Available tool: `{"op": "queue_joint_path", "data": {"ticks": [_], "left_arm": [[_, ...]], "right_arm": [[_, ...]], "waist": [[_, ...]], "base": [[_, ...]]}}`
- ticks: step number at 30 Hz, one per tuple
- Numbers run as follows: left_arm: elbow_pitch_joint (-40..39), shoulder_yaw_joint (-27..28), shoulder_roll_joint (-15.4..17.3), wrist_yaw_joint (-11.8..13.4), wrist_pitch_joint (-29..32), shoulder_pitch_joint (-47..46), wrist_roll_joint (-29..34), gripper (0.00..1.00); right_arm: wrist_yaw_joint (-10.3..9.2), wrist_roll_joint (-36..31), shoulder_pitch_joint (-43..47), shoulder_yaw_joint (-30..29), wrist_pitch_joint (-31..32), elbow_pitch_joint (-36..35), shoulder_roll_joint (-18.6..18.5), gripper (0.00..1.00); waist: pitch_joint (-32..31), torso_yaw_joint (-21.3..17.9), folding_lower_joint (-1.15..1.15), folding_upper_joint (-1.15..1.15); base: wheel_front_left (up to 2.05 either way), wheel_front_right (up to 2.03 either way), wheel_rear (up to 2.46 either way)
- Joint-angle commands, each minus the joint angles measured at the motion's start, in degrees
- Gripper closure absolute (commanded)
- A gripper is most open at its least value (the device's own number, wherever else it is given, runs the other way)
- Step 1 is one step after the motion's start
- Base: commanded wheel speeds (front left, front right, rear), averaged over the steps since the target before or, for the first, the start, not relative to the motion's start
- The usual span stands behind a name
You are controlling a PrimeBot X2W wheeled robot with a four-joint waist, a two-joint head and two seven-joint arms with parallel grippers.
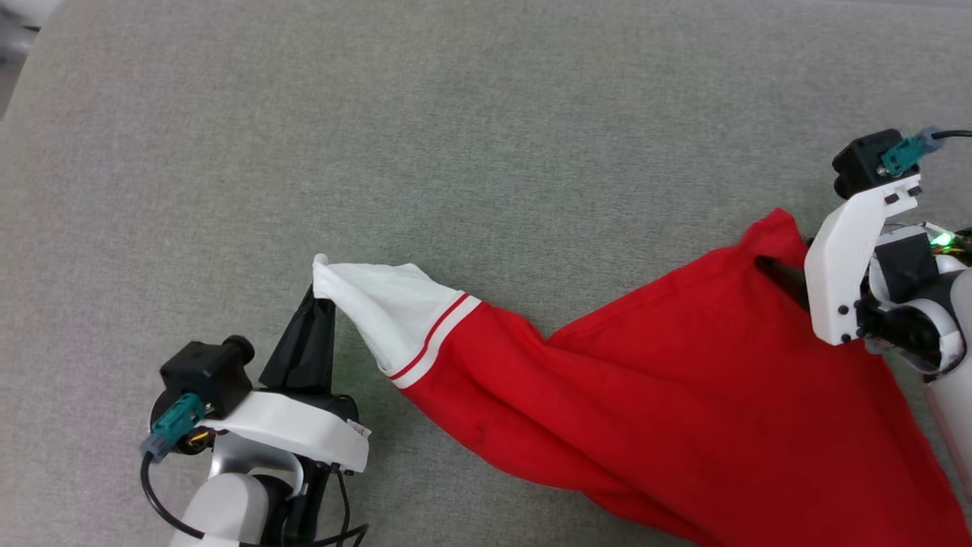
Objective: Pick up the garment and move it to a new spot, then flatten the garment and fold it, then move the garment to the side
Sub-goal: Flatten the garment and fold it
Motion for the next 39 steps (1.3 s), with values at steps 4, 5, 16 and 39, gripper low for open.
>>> {"op": "queue_joint_path", "data": {"ticks": [4,5,16,39], "left_arm": [[1.55,-0.42,-0.72,-0.53,-1.18,-1.33,-0.57,1.0],[1.76,-0.47,-0.81,-0.6,-1.33,-1.39,-0.66,1.0],[3.69,0.94,1.35,0.48,-1.2,-0.49,-0.61,1.0],[6.84,4.4,7.0,0.6,4.89,-23.86,-1.18,1.0]], "right_arm": [[-0.01,3.98,0.14,5.51,4.88,6.16,-1.2,0.0],[-0.01,4.73,0.46,6.25,6.02,7.39,-1.27,0.24],[-0.07,5.95,-2.95,6.4,-4.78,9.22,-2.13,1.0],[-0.04,-11.18,-7.97,-13.05,-36.51,8.28,10.39,1.0]], "waist": [[1.12,1.85,-0.01,0.0],[1.15,2.01,-0.01,0.0],[-2.32,0.4,-0.01,0.0],[-8.16,-11.37,-0.01,0.0]], "base": [[0.0,0.0,0.0],[0.0,0.0,0.0],[0.0,0.0,0.0],[0.0,0.0,0.0]]}}
